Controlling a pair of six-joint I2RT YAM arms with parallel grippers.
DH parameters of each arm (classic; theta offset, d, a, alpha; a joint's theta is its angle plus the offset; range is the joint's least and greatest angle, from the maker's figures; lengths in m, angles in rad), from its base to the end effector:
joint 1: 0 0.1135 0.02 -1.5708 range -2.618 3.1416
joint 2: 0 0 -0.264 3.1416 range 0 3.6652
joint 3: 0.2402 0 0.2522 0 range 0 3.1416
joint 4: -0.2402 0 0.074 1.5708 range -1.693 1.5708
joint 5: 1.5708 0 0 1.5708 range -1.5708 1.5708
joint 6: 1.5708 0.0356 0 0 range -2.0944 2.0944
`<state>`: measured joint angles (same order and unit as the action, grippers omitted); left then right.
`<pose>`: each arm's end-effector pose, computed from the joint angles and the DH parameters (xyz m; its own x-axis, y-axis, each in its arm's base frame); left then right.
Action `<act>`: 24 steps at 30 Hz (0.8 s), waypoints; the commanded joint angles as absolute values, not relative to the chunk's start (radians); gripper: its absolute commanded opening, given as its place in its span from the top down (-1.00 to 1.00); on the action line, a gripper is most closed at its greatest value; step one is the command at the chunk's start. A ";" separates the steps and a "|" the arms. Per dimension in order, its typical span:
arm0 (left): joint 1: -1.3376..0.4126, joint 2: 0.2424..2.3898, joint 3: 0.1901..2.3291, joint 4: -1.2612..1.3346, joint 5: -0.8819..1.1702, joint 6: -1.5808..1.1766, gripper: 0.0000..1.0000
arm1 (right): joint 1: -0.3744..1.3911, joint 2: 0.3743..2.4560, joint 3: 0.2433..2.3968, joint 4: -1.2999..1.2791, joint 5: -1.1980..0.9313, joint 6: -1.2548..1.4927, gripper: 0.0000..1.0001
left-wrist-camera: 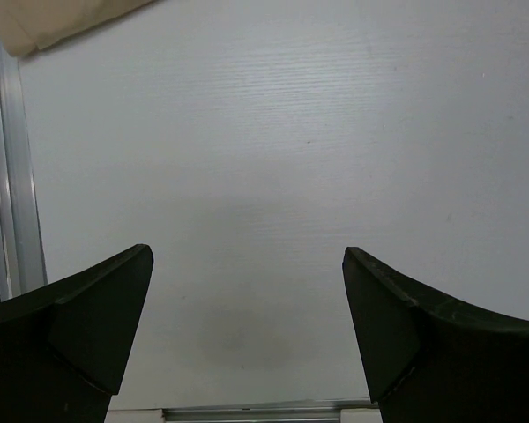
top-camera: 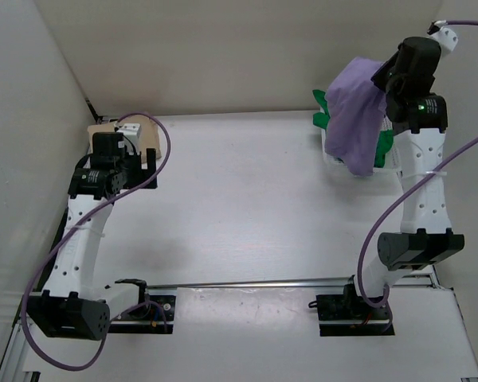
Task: Fold and stack the t-shirts
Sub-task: Grab crumpled tshirt from bin with the right arm, then move the tshirt to the center of the board
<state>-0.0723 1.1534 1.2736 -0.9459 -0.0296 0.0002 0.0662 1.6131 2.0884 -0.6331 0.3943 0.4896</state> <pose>0.2228 -0.0151 0.3632 -0.7331 0.0533 -0.6780 0.0524 0.9984 0.0219 0.3272 0.0080 0.5259 0.0109 0.4359 -0.8999 0.3539 0.8400 0.4112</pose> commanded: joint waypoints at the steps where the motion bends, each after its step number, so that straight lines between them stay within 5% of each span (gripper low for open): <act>1: -0.074 1.097 1.304 -0.937 -0.041 0.000 -1.00 | 0.070 1.617 2.149 -0.592 0.405 0.451 1.00; 17: 0.066 1.015 1.238 -1.003 0.373 0.000 -1.00 | 0.531 1.473 2.218 -0.382 -0.080 0.406 1.00; 24: 0.075 1.035 1.218 -0.980 0.293 0.000 -1.00 | 0.601 1.473 1.990 -0.408 -0.169 0.466 0.86</act>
<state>0.0620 1.0340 1.2236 -0.9936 0.3077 0.0002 0.5995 1.4601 2.0888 -0.4263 -0.1165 0.4267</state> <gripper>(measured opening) 0.998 0.058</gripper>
